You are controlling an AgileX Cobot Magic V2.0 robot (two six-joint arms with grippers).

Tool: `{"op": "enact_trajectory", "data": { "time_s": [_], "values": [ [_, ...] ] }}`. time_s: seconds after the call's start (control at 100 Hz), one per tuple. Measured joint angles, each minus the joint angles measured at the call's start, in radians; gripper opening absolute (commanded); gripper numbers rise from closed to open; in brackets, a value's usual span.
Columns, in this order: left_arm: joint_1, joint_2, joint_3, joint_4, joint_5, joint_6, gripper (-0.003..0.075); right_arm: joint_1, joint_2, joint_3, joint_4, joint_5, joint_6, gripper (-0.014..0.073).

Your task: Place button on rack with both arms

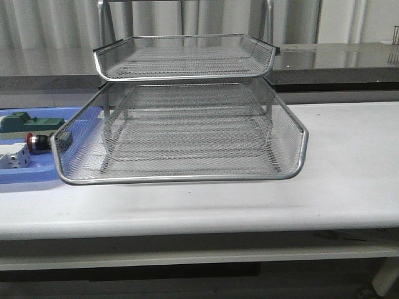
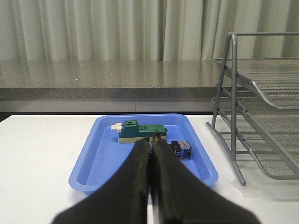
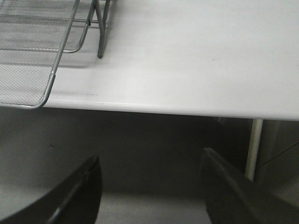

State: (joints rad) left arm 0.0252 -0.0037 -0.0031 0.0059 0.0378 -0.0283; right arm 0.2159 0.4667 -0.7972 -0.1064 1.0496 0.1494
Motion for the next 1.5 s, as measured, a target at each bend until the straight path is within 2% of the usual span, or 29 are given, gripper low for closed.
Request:
{"op": "enact_trajectory", "data": {
  "time_s": [0.04, 0.11, 0.3, 0.4, 1.05, 1.29, 1.5],
  "values": [
    [0.000, 0.000, 0.000, 0.000, 0.000, 0.000, -0.0021, 0.000, 0.000, 0.000, 0.000, 0.000, 0.000, 0.0447],
    [0.000, 0.000, 0.000, 0.000, 0.000, 0.000, -0.0021, 0.000, 0.000, 0.000, 0.000, 0.000, 0.000, 0.0370],
    [0.000, 0.000, 0.000, 0.000, 0.000, 0.000, -0.0021, 0.000, 0.000, 0.000, 0.000, 0.000, 0.000, 0.0045],
    [0.000, 0.000, 0.000, 0.000, 0.000, 0.000, -0.0021, 0.000, 0.000, 0.000, 0.000, 0.000, 0.000, -0.0074],
    [0.000, 0.000, 0.000, 0.000, 0.000, 0.000, -0.0021, 0.000, 0.000, 0.000, 0.000, 0.000, 0.002, -0.0068],
    [0.000, 0.000, 0.000, -0.033, -0.046, 0.000, -0.0021, 0.000, 0.000, 0.000, 0.000, 0.000, 0.002, -0.0068],
    [0.000, 0.015, -0.087, -0.069, 0.043, 0.000, -0.0021, 0.000, 0.000, 0.000, 0.000, 0.000, 0.002, -0.0068]
  ]
}}
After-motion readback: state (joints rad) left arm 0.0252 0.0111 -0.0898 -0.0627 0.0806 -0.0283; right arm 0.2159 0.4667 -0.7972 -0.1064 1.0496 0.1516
